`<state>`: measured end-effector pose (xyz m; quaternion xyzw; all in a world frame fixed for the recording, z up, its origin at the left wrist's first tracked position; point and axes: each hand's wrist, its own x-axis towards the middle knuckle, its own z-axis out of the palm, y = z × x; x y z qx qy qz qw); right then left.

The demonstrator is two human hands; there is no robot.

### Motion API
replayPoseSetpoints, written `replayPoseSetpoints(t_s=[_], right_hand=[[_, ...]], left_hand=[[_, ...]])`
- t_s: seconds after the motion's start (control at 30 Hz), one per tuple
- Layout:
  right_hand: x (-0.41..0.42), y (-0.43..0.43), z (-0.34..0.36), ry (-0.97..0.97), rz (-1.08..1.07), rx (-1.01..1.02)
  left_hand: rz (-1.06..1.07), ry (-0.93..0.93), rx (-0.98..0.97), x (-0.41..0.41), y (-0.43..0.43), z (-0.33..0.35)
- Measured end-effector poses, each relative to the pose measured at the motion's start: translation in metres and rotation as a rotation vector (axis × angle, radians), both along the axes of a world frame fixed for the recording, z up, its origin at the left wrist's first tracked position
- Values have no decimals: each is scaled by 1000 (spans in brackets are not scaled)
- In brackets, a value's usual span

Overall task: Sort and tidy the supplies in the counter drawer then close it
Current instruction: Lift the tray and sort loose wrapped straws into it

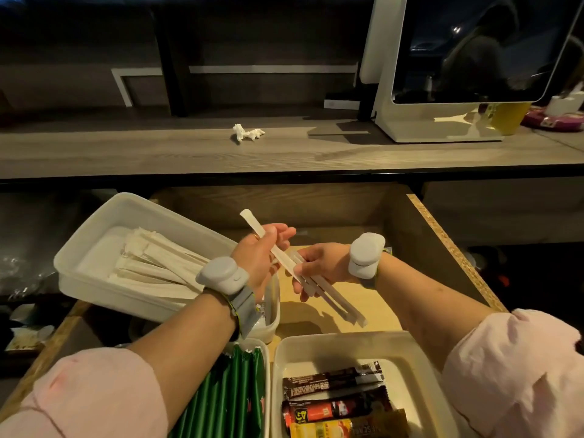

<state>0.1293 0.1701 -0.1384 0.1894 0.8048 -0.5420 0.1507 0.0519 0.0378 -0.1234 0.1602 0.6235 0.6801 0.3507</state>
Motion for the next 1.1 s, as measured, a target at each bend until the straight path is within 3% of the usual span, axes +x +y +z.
replayPoseSetpoints(t_s=[0.07,0.17,0.27,0.37,0.43,0.6,0.63,0.67,0.73,0.77,1.1], right_hand=[[-2,-3,3,9,-41,1],[3,-1,10,106,-286,-164],[-2,1,14,282,-466,-266],[-15,-14,15,314,-466,-268],[-25,-26,10,286,-442,-267],[-51,-7,-11,251,-414,-354],[-60,6,-21,219,-447,-201],[-68,18,-30,151,-409,94],[-81,35,-51,-42,-187,686],[-86,39,-57,-95,-90,834],[-103,40,-70,-232,65,1028]], left_hand=[[99,7,64,-5,-3,5],[212,-67,125,-16,-5,8],[41,-190,-13,-15,-9,7],[-94,-108,-211,0,-7,8],[-1,-42,-283,8,0,5],[110,-275,-145,-9,10,-8],[138,-323,-118,-15,10,-10],[175,-351,-97,-22,11,-12],[237,-369,-72,-30,10,-15],[248,-376,-55,-31,9,-17],[206,-312,-43,-31,3,-34]])
